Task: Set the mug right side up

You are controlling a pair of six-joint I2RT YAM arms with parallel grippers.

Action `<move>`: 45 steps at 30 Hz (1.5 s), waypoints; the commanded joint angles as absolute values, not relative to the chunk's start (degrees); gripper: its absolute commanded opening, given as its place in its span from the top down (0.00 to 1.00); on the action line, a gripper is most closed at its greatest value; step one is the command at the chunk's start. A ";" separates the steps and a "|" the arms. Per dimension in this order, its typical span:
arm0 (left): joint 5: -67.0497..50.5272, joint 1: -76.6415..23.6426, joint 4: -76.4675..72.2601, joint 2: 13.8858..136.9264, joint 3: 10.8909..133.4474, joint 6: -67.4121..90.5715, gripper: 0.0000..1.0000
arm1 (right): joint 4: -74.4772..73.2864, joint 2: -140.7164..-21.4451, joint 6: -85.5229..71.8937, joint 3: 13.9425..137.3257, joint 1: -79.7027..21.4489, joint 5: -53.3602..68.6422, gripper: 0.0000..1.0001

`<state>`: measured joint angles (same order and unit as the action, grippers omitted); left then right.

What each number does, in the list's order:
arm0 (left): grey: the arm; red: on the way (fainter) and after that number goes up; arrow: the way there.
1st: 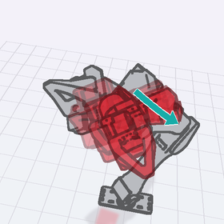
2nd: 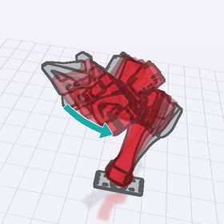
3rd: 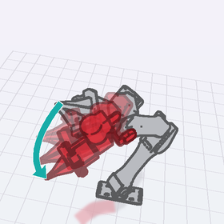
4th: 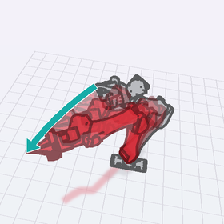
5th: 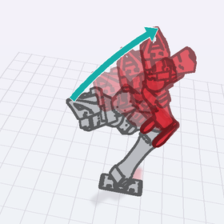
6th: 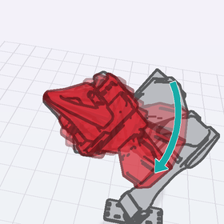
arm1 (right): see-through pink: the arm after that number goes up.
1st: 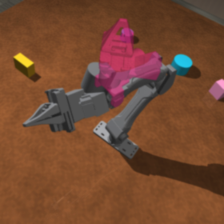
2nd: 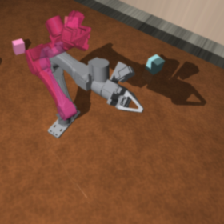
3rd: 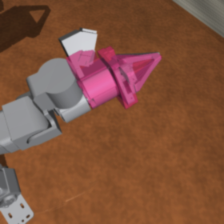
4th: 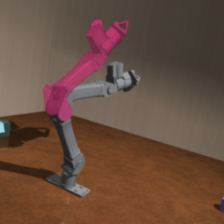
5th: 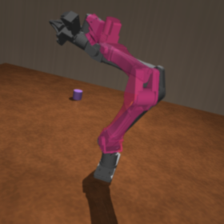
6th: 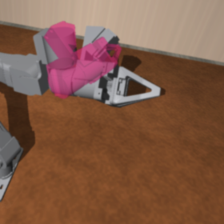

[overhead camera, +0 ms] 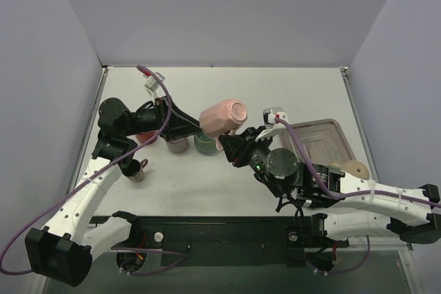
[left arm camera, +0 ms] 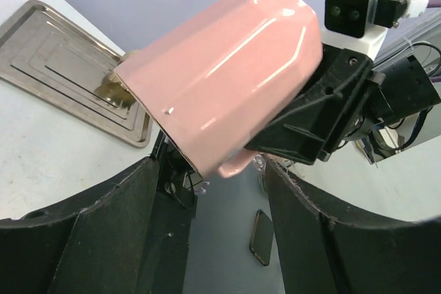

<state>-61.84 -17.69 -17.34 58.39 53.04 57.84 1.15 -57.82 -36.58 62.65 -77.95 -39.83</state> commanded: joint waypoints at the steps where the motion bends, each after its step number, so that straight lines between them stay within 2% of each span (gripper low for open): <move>1: -60.73 -18.02 -27.69 58.62 52.56 65.04 0.27 | 13.09 -59.50 -33.66 67.58 -78.22 -37.88 1.00; 4: -61.08 -17.93 -27.59 58.71 52.47 66.43 0.27 | 14.59 -59.33 -34.01 67.06 -78.14 -36.74 1.00; 8: -63.10 -18.28 -44.45 58.27 52.11 75.30 0.29 | 17.66 -59.24 -36.56 64.26 -77.26 -33.94 1.00; 11: -62.84 -18.37 -41.76 57.83 54.31 73.22 0.36 | 19.25 -60.29 -38.40 63.46 -75.94 -30.68 1.00; 13: -62.93 -18.63 -43.14 58.44 54.32 75.57 0.56 | 18.90 -61.34 -39.80 63.81 -74.19 -29.11 1.00; 14: -63.02 -18.72 -45.50 58.53 54.23 76.54 0.61 | 18.81 -62.13 -40.51 63.72 -73.22 -28.40 1.00; 15: -63.10 -18.72 -46.31 58.80 54.05 77.42 0.74 | 18.55 -62.31 -42.08 63.55 -71.30 -25.87 1.00; 19: -63.63 -18.72 -44.22 56.87 53.35 69.48 1.00 | 17.67 -63.89 -46.23 59.95 -65.06 -21.54 1.00; 21: -63.55 -18.63 -33.36 55.99 54.22 58.79 1.00 | 14.96 -64.60 -46.93 58.98 -63.90 -22.93 1.00; 22: -62.50 -18.63 -21.13 55.99 55.27 54.10 1.00 | 13.90 -65.30 -46.50 58.97 -63.90 -23.90 1.00; 24: -56.73 -18.72 2.40 56.77 59.58 34.70 1.00 | 10.82 -66.35 -45.79 59.06 -63.81 -25.49 1.00; 25: -54.78 -18.72 6.64 57.47 61.85 25.41 1.00 | 8.55 -66.79 -45.53 59.41 -63.72 -25.92 1.00; 27: -48.89 -18.28 15.53 58.27 63.71 15.62 1.00 | 4.85 -67.76 -45.09 59.94 -63.55 -27.15 0.83; 28: -45.91 -18.19 20.26 58.62 64.42 13.47 1.00 | 2.40 -68.29 -45.09 60.03 -63.37 -28.03 0.65; 30: -43.42 -17.75 24.84 59.67 65.48 8.54 1.00 | 0.19 -68.64 -45.70 59.77 -62.41 -29.43 0.38; 32: -41.93 -17.49 27.58 60.38 65.74 5.55 1.00 | -3.15 -68.82 -46.66 59.24 -61.53 -29.97 0.29; 39: -30.78 -17.49 39.52 62.40 67.85 -9.12 1.00 | -9.66 -67.68 -48.95 57.22 -58.36 -29.70 0.25; 45: -27.34 -18.10 52.79 65.56 71.63 -19.50 1.00 | -20.98 -64.43 -51.23 57.57 -55.73 -37.34 0.25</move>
